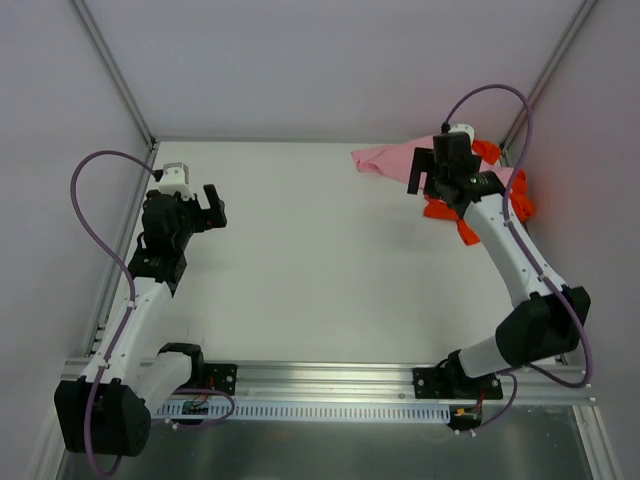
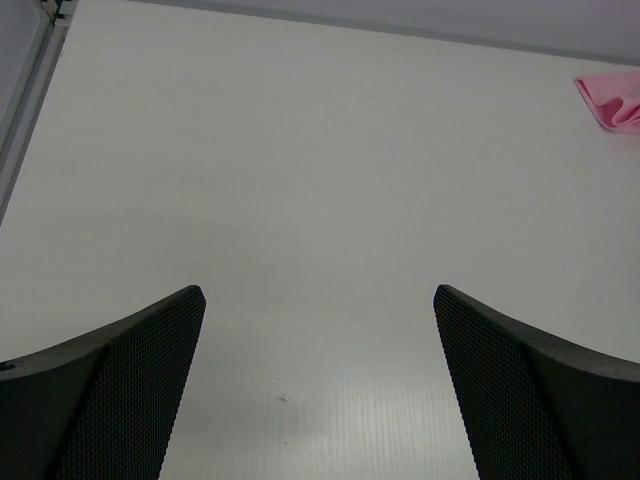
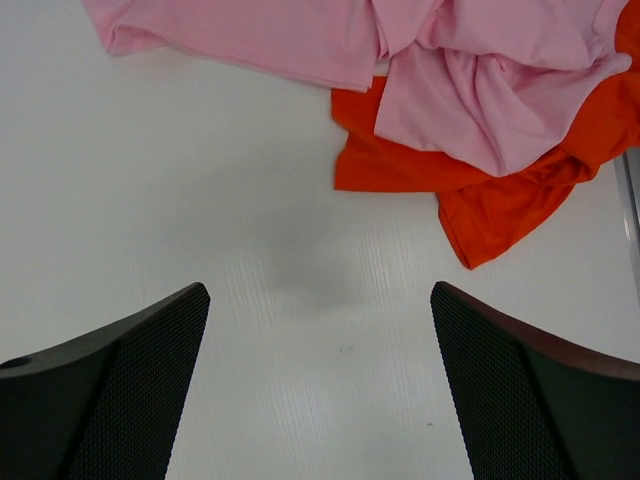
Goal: Fold and stack the t-shirts
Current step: Grab crumpled tshirt from the corner of the board with the right arm, then move the tshirt to the center of the board
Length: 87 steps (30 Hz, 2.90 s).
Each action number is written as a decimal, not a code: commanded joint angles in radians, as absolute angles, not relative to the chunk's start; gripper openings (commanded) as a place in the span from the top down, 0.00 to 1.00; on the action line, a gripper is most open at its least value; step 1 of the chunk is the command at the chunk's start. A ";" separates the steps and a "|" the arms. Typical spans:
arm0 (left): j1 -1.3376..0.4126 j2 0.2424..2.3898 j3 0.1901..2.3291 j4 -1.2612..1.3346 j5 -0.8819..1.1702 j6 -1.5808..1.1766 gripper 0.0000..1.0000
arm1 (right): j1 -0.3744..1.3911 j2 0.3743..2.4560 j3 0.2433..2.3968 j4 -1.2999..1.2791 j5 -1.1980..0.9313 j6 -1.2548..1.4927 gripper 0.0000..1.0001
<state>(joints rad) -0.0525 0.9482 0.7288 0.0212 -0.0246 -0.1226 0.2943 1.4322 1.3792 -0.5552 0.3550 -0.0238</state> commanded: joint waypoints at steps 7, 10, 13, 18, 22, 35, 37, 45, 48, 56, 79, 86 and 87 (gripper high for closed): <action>-0.055 0.951 0.776 0.028 -0.015 -0.120 0.01 | 0.167 1.840 1.935 -0.767 0.412 0.009 0.04; -0.055 0.948 0.778 0.014 -0.005 -0.126 0.01 | 0.143 1.997 2.154 -0.819 0.414 0.008 0.04; -0.054 0.956 0.778 0.022 -0.002 -0.132 0.01 | 0.095 2.137 2.311 -0.835 0.373 -0.021 0.04; -0.054 1.000 0.787 0.014 -0.002 -0.127 0.01 | 0.049 2.227 2.330 -0.781 0.342 -0.017 0.04; -0.054 1.029 0.798 0.005 -0.025 -0.117 0.01 | 0.014 2.298 2.322 -0.761 0.328 -0.009 0.04; -0.054 1.088 0.796 -0.015 -0.061 -0.089 0.01 | 0.011 2.456 2.371 -0.583 0.205 -0.040 0.04; -0.054 1.101 0.799 -0.023 -0.060 -0.086 0.01 | 0.011 2.477 2.384 -0.577 0.238 -0.055 0.04; -0.054 1.109 0.787 -0.015 -0.067 -0.078 0.01 | 0.009 2.528 2.384 -0.572 0.282 -0.115 0.17; -0.055 1.117 0.785 -0.017 -0.066 -0.078 0.01 | 0.009 2.520 2.381 -0.572 0.285 -0.127 0.44; -0.055 1.134 0.801 -0.026 -0.040 -0.097 0.01 | 0.012 2.396 2.332 -0.517 0.313 -0.169 0.99; -0.060 1.105 1.109 -0.104 0.125 -0.248 0.01 | 0.725 1.577 2.157 -0.632 -0.052 -0.358 0.99; -0.058 1.049 1.204 -0.261 0.008 -0.232 0.01 | 0.733 1.421 1.704 -0.580 0.036 -0.230 0.99; -0.058 1.045 1.203 -0.264 0.017 -0.230 0.01 | 0.733 1.417 1.672 -0.581 0.055 -0.227 0.99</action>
<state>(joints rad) -0.0528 1.0752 1.1725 -0.1932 0.0647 -0.2279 0.7383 1.3945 1.8027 -0.5739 -0.0185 -0.2771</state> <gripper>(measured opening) 0.990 0.027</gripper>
